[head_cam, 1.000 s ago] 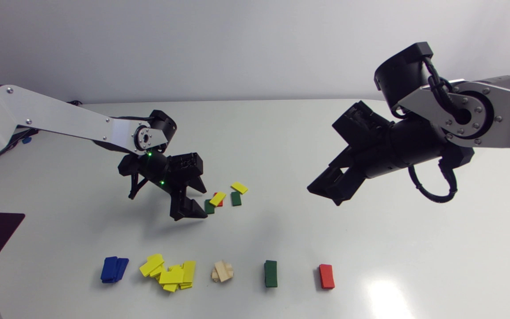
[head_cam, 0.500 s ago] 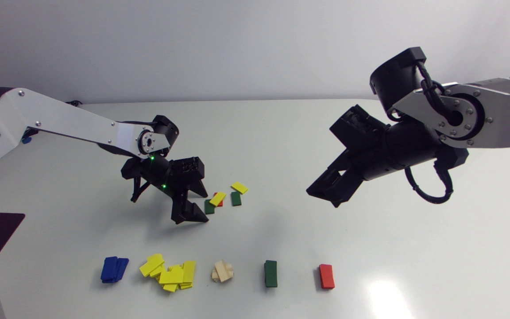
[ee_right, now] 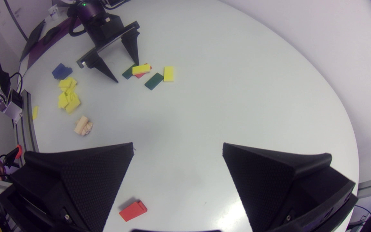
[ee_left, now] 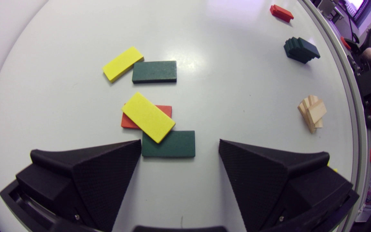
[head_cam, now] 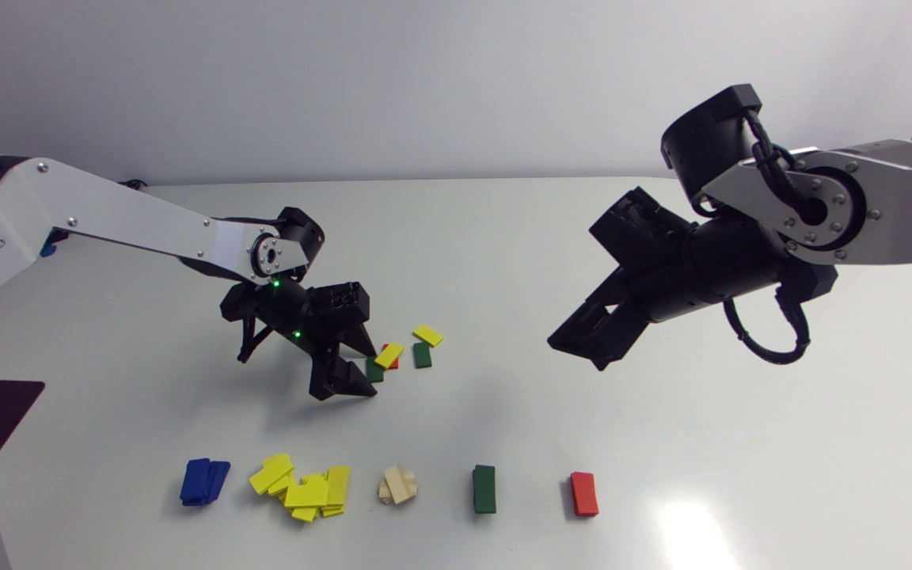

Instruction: Take domino bricks one by one from the mixed stack on the table and place each onto the existing stack of the same color.

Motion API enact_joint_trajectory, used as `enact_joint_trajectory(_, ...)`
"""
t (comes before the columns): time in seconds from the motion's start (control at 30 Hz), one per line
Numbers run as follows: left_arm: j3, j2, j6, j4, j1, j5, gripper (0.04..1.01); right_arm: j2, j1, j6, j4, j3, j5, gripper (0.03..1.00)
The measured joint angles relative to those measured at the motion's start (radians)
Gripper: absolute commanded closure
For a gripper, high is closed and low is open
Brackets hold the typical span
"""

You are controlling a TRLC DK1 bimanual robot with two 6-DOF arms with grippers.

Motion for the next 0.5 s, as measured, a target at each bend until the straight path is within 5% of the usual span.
enact_joint_trajectory(0.37, 0.0, 0.0, 0.005, -0.008, 0.0, 0.004, 0.759, 0.0, 0.001, 0.0, 0.0, 0.0, 0.0, 0.066)
enact_joint_trajectory(0.5, 0.0, 0.0, 0.016, -0.008, 0.003, 0.007, 0.792, 0.0, 0.001, 0.0, 0.0, 0.0, 0.0, 0.066)
